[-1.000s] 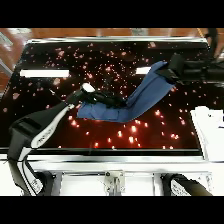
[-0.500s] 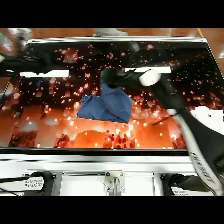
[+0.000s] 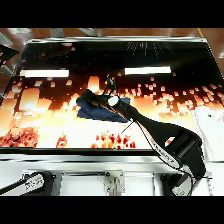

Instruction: Fold the shirts.

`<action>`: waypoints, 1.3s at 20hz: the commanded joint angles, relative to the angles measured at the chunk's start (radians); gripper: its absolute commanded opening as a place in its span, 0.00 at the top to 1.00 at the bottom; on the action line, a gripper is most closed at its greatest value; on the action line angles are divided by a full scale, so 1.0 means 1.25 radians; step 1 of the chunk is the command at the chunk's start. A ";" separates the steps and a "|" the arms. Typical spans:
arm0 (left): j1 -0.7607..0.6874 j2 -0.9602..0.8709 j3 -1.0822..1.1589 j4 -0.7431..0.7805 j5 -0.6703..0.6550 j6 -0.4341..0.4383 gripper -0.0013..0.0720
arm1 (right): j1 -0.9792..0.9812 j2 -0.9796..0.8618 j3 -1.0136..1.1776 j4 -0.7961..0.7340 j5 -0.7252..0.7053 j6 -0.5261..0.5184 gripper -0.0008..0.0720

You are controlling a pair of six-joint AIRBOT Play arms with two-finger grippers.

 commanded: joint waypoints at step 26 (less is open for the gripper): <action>-0.050 -0.003 -0.007 0.001 -0.036 0.048 0.93 | -0.406 0.017 -0.127 -0.248 0.591 -0.025 0.87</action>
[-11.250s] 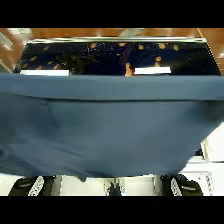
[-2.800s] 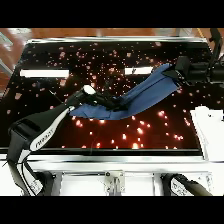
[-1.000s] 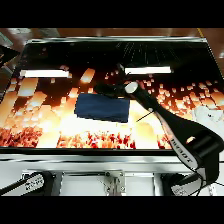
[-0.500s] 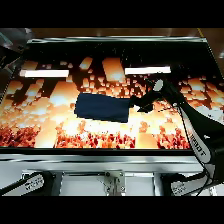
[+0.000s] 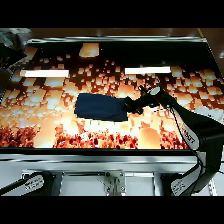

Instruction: Fold the shirts.

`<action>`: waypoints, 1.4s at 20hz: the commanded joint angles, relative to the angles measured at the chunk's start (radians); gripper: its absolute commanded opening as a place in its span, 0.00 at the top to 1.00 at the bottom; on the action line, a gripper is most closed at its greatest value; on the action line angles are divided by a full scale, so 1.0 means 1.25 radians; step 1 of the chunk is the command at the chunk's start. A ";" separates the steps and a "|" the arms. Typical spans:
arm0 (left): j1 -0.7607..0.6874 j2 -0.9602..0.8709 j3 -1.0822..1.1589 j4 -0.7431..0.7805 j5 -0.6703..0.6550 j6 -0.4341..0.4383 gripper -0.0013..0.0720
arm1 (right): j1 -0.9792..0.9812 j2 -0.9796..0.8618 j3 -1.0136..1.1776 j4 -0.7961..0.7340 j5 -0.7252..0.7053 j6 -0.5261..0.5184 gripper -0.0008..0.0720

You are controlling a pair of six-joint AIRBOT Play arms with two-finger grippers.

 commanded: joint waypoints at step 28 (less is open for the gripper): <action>-0.218 -0.016 0.000 0.002 -0.111 -0.018 0.93 | -0.930 0.420 0.032 -0.047 -0.001 -0.236 0.89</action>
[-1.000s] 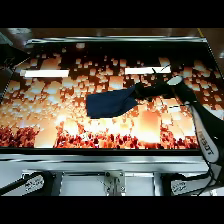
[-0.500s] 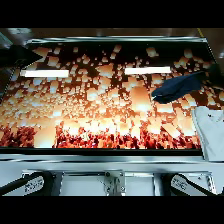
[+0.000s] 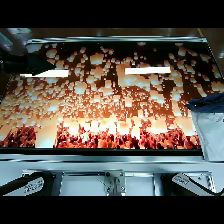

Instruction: Fold the shirts.

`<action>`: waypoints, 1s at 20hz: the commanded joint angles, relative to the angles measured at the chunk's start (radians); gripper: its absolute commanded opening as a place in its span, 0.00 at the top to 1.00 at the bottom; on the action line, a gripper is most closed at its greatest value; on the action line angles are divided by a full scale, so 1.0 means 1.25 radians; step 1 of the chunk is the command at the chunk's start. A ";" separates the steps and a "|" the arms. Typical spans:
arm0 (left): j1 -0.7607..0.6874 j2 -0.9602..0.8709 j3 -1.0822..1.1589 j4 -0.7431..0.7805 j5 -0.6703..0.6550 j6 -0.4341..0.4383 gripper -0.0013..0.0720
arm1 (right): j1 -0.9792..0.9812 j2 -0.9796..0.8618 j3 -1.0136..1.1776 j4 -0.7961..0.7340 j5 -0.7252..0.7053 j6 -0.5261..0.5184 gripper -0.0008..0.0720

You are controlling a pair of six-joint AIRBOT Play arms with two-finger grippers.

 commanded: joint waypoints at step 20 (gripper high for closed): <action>-0.066 0.000 0.000 0.002 -0.035 -0.014 0.93 | -0.083 -0.041 0.075 -0.489 0.293 0.050 0.89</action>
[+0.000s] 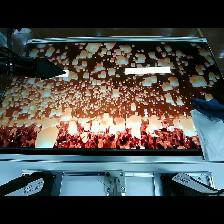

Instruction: Fold the shirts.

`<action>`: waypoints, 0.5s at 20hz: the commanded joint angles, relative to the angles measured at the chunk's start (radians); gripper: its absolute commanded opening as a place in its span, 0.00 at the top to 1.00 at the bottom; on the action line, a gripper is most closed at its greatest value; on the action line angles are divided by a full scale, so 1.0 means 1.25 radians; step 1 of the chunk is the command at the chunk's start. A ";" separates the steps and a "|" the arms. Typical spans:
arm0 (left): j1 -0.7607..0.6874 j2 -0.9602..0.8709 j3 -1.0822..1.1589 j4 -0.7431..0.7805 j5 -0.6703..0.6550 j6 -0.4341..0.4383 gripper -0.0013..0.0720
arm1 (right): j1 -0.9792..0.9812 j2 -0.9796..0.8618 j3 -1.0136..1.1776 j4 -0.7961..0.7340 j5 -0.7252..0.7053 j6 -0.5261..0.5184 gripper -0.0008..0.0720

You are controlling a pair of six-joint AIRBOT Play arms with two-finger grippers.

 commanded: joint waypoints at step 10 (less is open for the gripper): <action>-0.001 0.000 0.000 0.000 -0.005 0.000 0.93 | -0.145 0.002 -0.354 -0.187 -0.075 0.081 0.65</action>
